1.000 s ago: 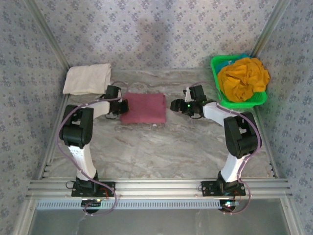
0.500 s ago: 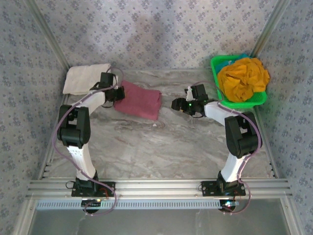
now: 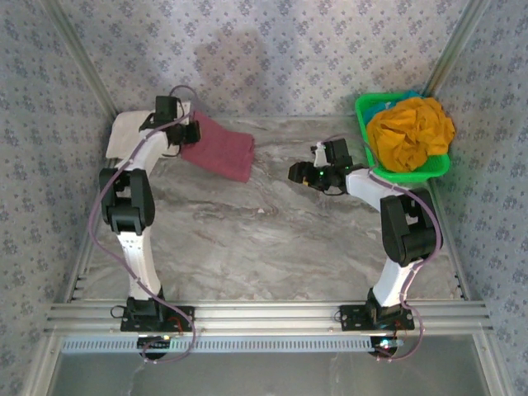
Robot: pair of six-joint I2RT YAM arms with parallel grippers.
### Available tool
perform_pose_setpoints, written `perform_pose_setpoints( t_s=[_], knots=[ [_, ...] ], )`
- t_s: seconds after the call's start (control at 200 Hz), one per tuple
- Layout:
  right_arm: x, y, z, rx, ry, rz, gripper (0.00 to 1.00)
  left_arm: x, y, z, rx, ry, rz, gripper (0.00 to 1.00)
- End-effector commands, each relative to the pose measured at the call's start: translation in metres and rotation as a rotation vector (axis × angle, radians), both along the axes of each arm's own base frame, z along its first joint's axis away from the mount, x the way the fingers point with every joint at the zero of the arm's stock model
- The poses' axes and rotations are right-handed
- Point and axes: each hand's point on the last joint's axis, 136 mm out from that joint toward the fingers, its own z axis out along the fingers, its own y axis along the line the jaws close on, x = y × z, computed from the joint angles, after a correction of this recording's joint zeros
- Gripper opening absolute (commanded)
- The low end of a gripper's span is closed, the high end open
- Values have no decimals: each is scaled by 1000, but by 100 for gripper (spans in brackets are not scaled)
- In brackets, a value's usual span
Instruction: Fold and stack the t-shirts
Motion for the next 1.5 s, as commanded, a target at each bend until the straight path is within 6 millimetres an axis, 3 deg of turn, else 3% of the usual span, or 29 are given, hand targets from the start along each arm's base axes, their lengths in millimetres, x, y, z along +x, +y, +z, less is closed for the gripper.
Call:
perform_pose_setpoints(
  t_s=[0.0,0.195,0.525,0.72,0.929,1.144,1.454,1.479,1.499],
  knots=[
    [-6,17,31,63,-66,87,68,11,3,22,32,-39,-83,0],
    [-15,17,40,85,-69,102,72,31,23,53,37,-73,-100,0],
    [-42,17,10,75,32,75,72,41,63,106,2,-145,-138,0],
    [-56,21,-4,55,75,79,72,47,95,121,-6,-215,-121,0],
    [-60,25,-7,30,91,83,72,45,127,122,-7,-223,-85,0],
    [-59,36,-9,19,101,104,72,51,178,121,71,-247,21,0],
    [-60,51,-6,17,99,137,73,75,277,69,279,-228,278,0],
    [-59,51,-5,17,96,138,73,76,286,65,315,-222,301,13],
    [-59,50,-5,16,99,137,73,76,291,62,343,-217,311,31]
  ],
)
